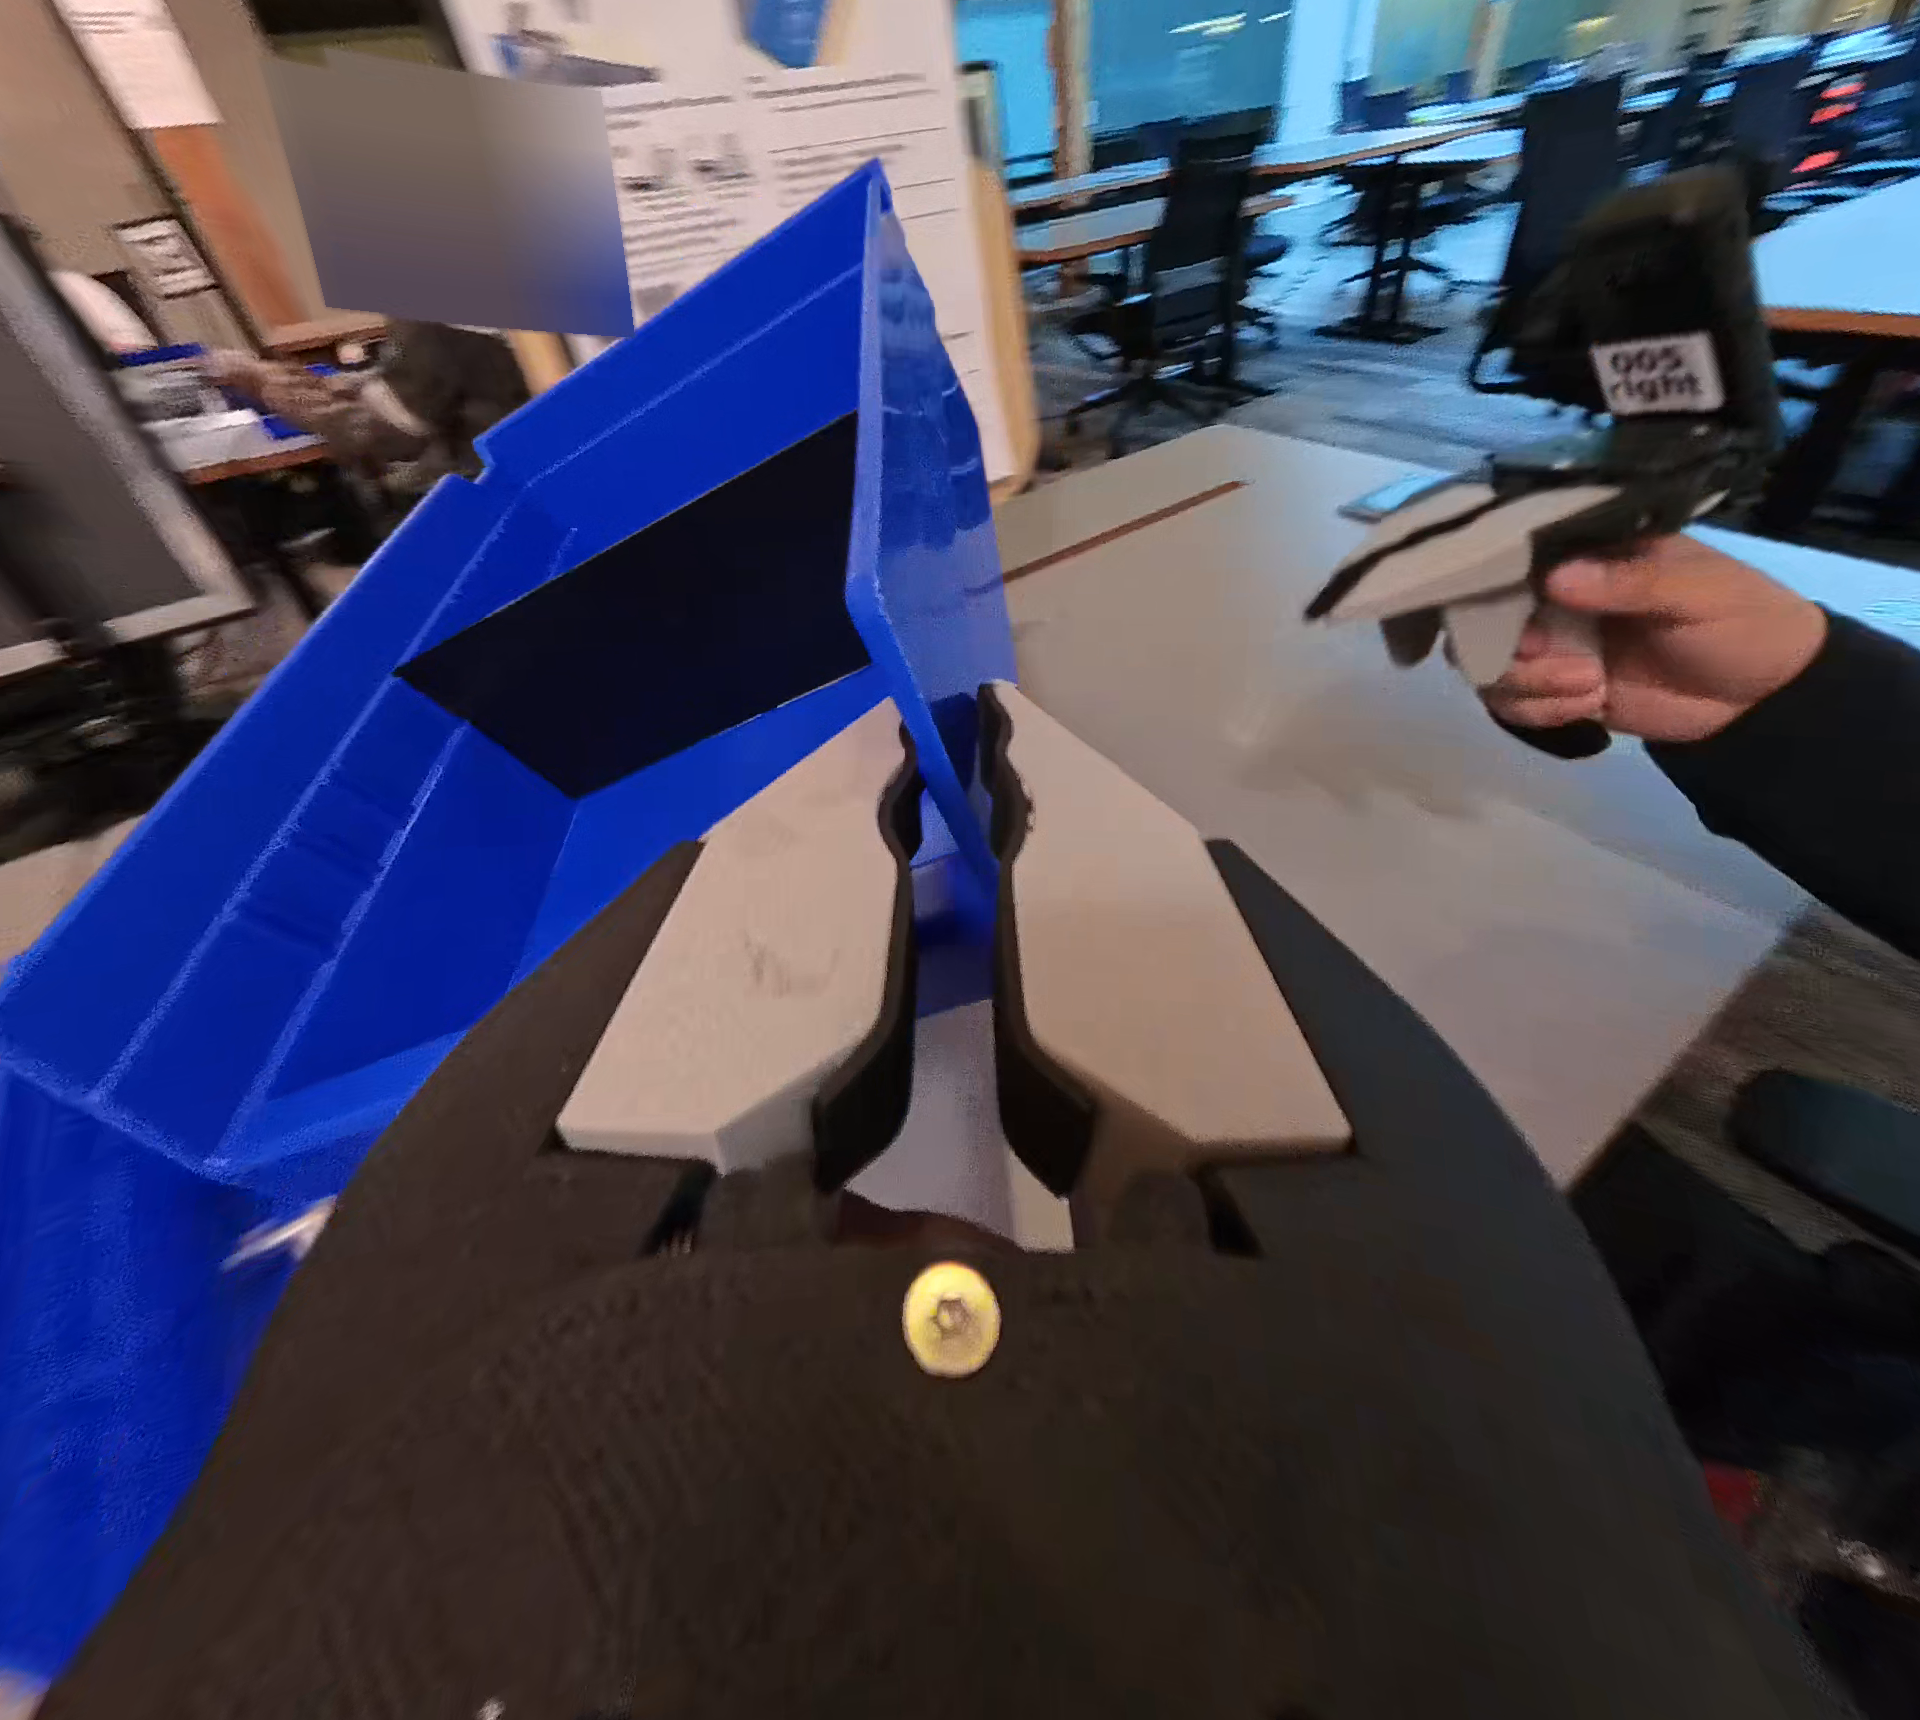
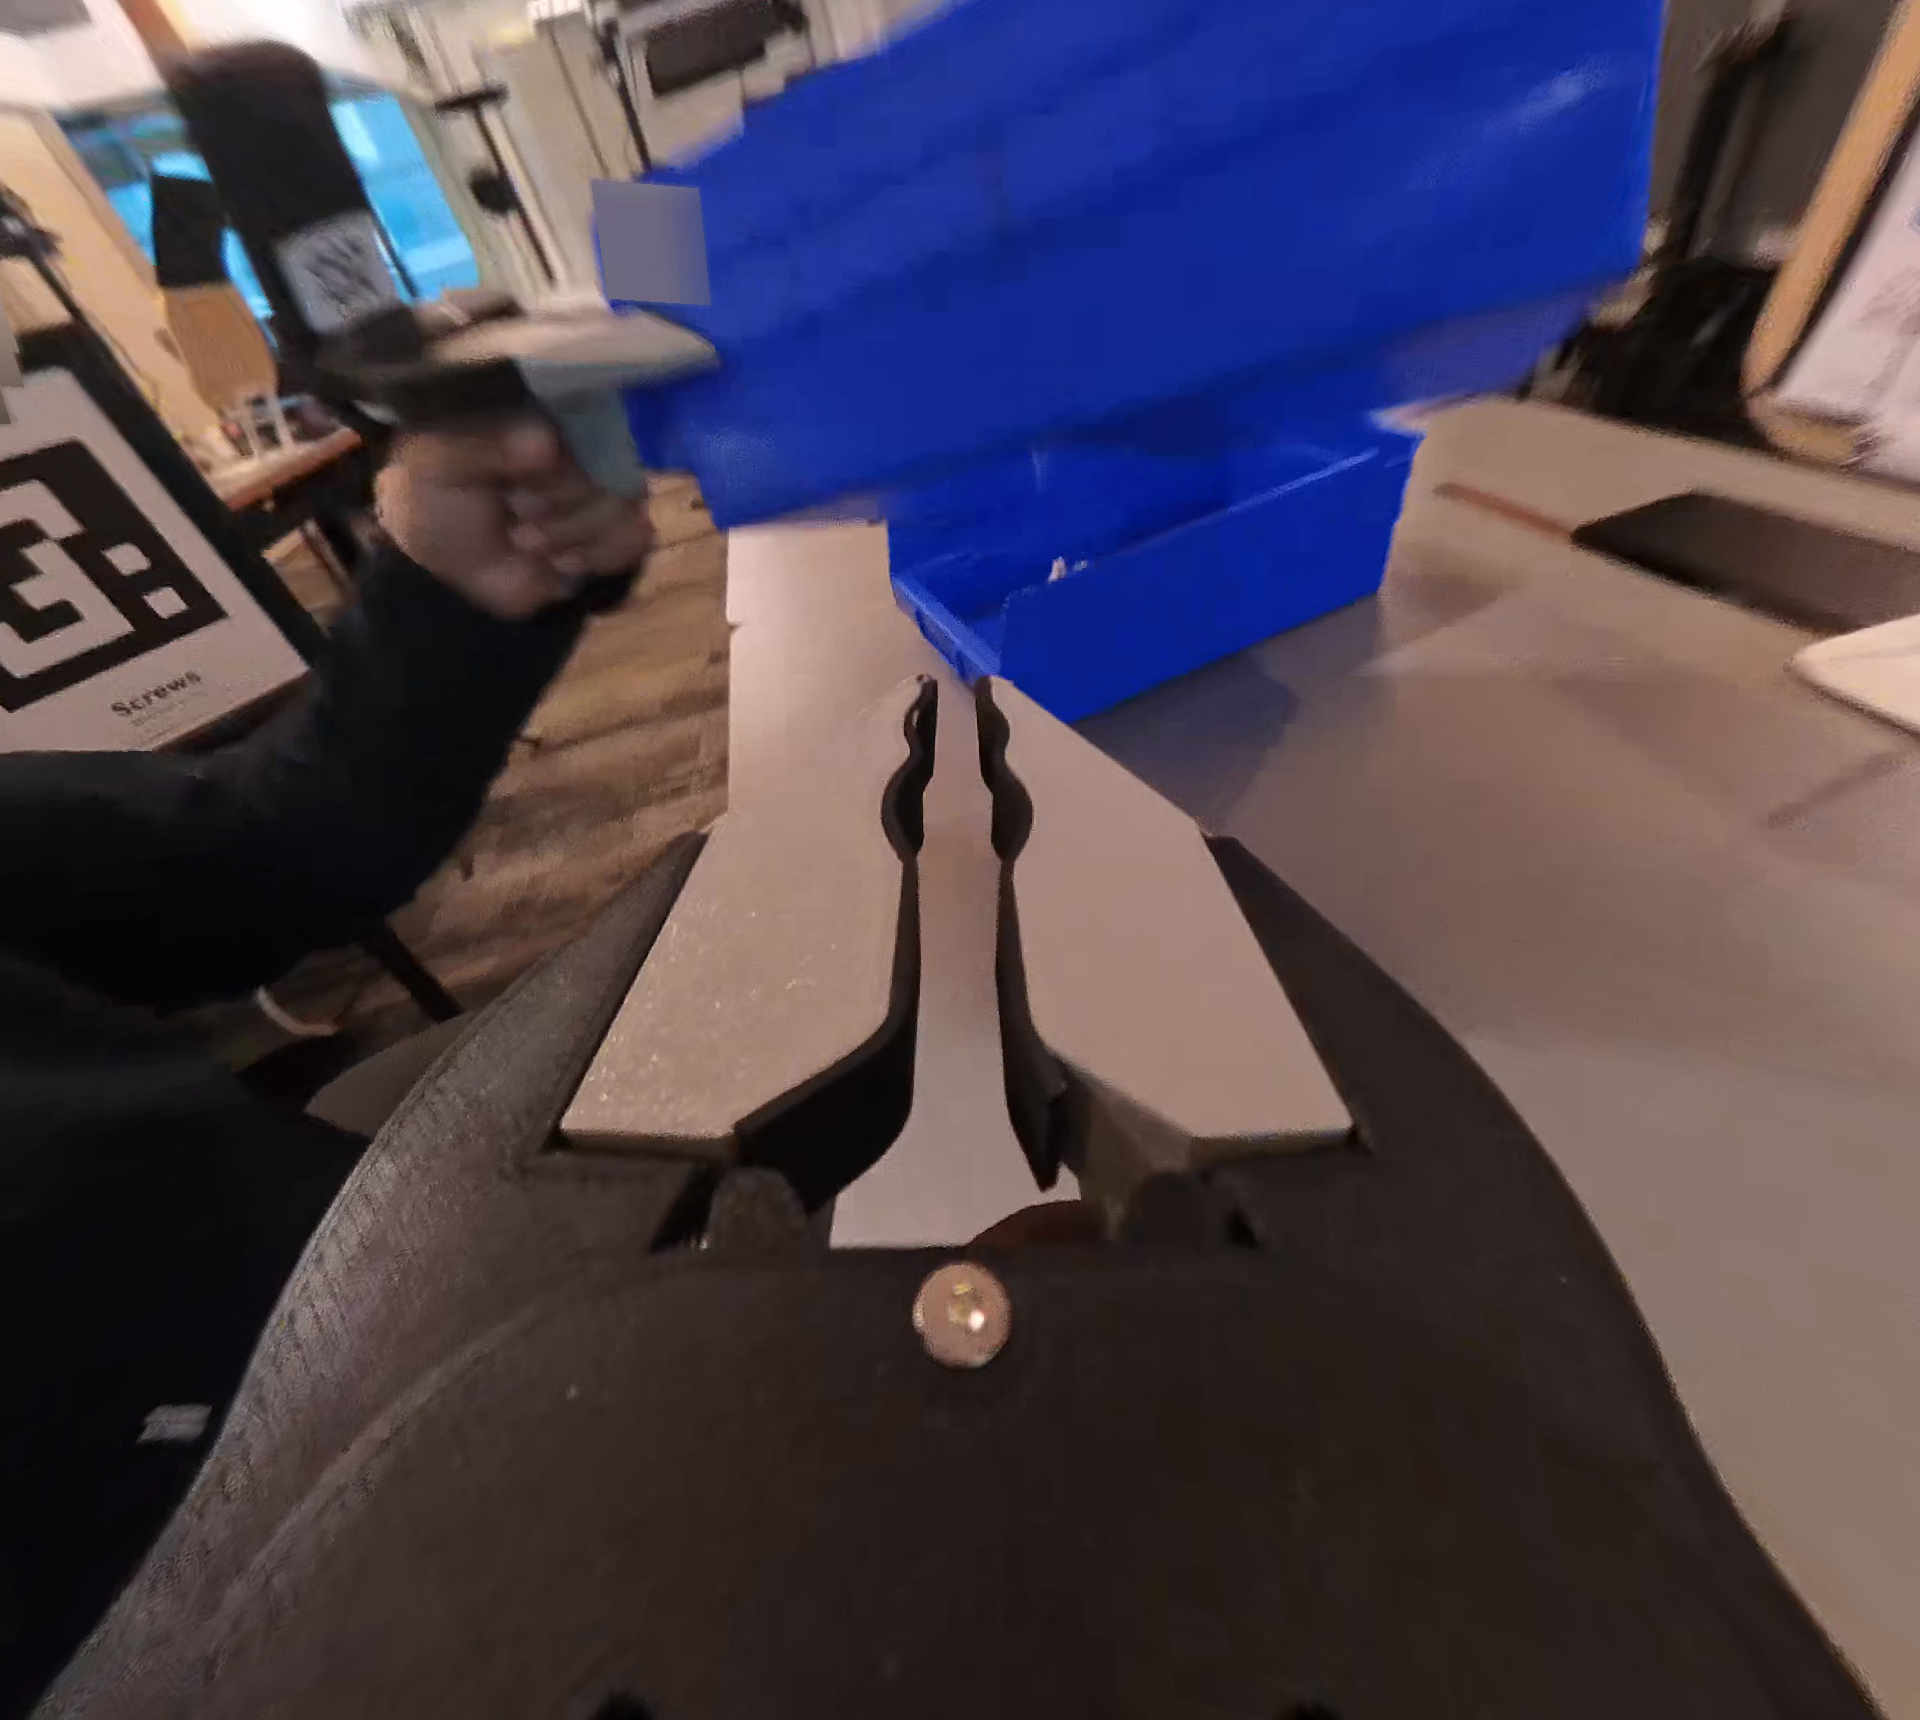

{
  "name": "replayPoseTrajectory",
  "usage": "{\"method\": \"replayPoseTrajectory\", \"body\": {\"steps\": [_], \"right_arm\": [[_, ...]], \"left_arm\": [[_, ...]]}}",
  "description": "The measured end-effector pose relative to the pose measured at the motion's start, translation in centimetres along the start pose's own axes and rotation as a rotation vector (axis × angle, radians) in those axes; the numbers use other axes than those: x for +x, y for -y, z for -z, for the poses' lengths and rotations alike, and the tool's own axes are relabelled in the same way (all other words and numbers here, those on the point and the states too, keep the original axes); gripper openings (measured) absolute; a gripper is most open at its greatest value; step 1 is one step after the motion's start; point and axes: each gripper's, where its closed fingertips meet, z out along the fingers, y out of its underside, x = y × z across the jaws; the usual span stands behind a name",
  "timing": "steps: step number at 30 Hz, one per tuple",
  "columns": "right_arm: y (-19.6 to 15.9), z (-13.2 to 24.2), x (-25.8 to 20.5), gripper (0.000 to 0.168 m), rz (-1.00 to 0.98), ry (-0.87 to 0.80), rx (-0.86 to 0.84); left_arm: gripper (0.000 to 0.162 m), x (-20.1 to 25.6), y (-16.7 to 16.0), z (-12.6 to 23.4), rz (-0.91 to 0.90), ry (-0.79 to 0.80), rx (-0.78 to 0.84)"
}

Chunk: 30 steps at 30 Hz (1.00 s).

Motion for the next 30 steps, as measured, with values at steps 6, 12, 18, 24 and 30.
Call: {"method": "replayPoseTrajectory", "body": {"steps": [6, 12, 18, 24, 30], "right_arm": [[0.2, 13.5, -1.2, 0.000, 0.095, -0.254, 0.130], [-1.8, 18.7, -1.3, 0.000, -0.052, -0.298, 0.247], [-5.4, 18.9, 0.7, 0.007, -0.112, -0.413, 0.155], [-10.9, 13.1, -1.3, 0.009, -0.129, -0.392, -0.030], [-14.5, 10.7, 3.5, 0.000, -0.044, -0.701, -0.198]], "left_arm": [[0.005, 10.8, -5.0, -8.3, 0.090, -0.195, -0.052], [0.003, 21.6, -11.3, -19.0, 0.050, -0.211, -0.116], [0.022, 29.8, -12.5, -19.8, 0.005, -0.396, -0.156], [0.022, 23.3, -9.8, -13.2, 0.085, -0.430, -0.114], [0.024, 7.2, -12.9, -9.8, 0.077, -0.081, -0.183]]}}
